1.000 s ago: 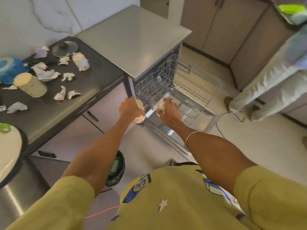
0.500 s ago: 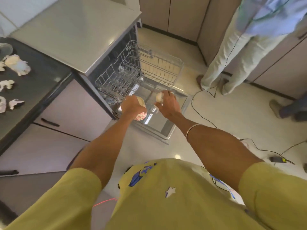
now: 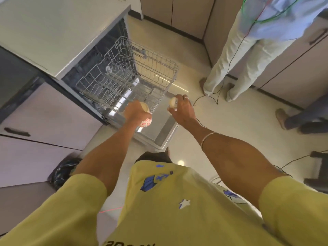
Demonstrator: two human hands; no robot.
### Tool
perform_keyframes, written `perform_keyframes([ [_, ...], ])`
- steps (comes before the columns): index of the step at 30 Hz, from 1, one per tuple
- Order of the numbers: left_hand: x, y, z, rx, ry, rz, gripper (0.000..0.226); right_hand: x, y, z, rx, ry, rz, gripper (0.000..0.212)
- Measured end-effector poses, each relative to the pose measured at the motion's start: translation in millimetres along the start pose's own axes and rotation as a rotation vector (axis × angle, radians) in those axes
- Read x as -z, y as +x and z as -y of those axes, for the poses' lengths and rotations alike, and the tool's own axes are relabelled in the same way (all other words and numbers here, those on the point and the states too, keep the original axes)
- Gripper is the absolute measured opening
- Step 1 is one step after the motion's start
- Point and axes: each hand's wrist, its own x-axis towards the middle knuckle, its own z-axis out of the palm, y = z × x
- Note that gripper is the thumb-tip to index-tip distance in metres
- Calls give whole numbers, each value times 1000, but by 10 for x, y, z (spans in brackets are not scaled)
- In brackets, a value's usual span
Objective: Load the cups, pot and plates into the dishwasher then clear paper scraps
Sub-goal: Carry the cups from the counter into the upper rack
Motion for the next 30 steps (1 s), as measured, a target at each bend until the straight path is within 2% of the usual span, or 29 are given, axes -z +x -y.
perform_keyframes([
  [8, -242, 666, -251, 82, -47, 1, 78, 67, 915, -208, 25, -15, 44, 56],
  [11, -242, 883, -389, 107, -67, -39, 86, 83, 1301, -252, 59, -57, 74, 57],
  [15, -118, 1064, -528, 177, -52, -38, 86, 83, 1736, -177, 117, -80, 140, 56],
  [22, -39, 1270, -394, 378, -202, -74, 92, -75, 2331, 92, 252, -88, 277, 59],
  [30, -78, 1414, -385, 640, -383, -210, 94, -397, 3118, 416, 369, -37, 442, 54],
])
